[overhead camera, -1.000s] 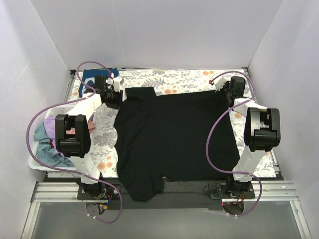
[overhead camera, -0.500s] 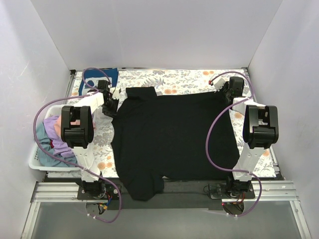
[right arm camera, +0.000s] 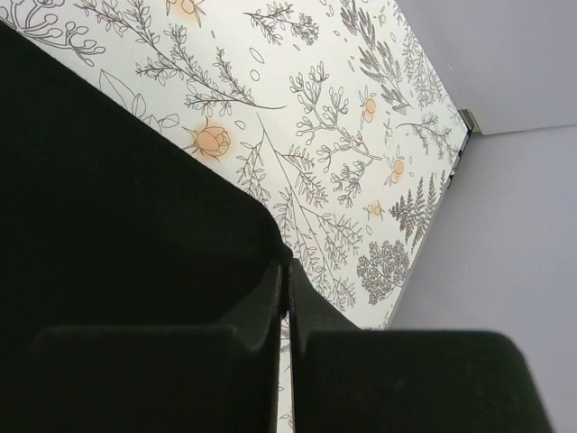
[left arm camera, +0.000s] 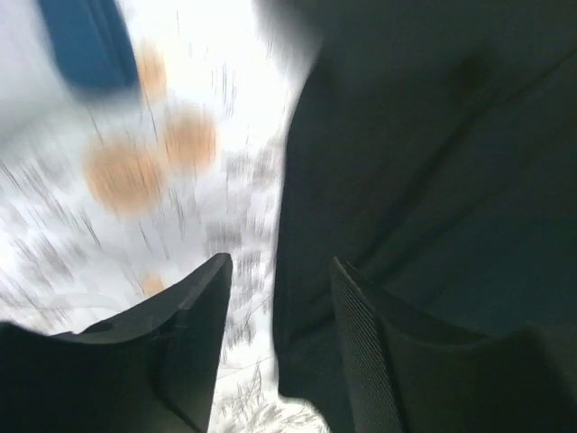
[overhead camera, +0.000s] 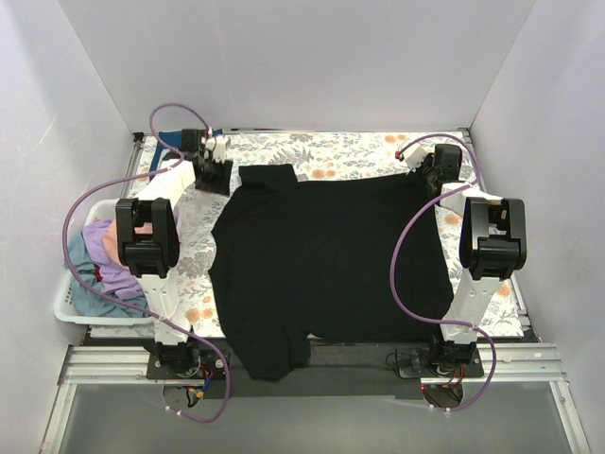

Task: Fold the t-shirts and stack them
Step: Flatten the tshirt out

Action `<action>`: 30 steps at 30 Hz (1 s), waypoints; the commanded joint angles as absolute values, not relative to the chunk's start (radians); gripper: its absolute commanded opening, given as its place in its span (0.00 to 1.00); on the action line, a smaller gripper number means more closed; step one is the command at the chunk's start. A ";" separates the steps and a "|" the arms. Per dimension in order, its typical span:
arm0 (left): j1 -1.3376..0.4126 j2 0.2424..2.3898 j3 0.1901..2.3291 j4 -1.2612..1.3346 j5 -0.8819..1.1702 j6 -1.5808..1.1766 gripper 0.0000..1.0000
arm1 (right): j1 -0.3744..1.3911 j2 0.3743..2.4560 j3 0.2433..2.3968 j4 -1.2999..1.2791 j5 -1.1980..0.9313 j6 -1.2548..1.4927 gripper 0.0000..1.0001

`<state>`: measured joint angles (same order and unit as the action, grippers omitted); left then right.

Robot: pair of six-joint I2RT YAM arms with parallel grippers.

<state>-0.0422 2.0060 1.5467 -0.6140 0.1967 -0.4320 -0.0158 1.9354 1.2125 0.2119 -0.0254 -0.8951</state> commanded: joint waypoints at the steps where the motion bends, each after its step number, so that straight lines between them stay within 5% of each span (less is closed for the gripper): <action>1: -0.055 2.015 1.766 -0.546 0.330 -0.504 0.49 | -0.015 1.951 1.259 0.226 -0.014 -0.902 0.01; 9: -0.075 2.273 2.068 -0.575 0.333 -0.742 0.56 | -0.015 1.951 1.259 0.216 -0.017 -0.894 0.01; 18: -0.103 2.327 2.013 -0.595 0.140 -0.914 0.59 | -0.014 1.959 1.262 0.212 -0.020 -0.888 0.01; 30: -0.103 2.496 2.181 -0.621 0.259 -0.957 0.54 | -0.012 1.977 1.269 0.209 -0.015 -0.900 0.01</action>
<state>-0.1024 2.4767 2.1345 -0.5987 0.2283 -0.9356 -0.0154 1.9713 1.2217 0.1883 -0.0246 -0.8944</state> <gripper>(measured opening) 0.545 0.023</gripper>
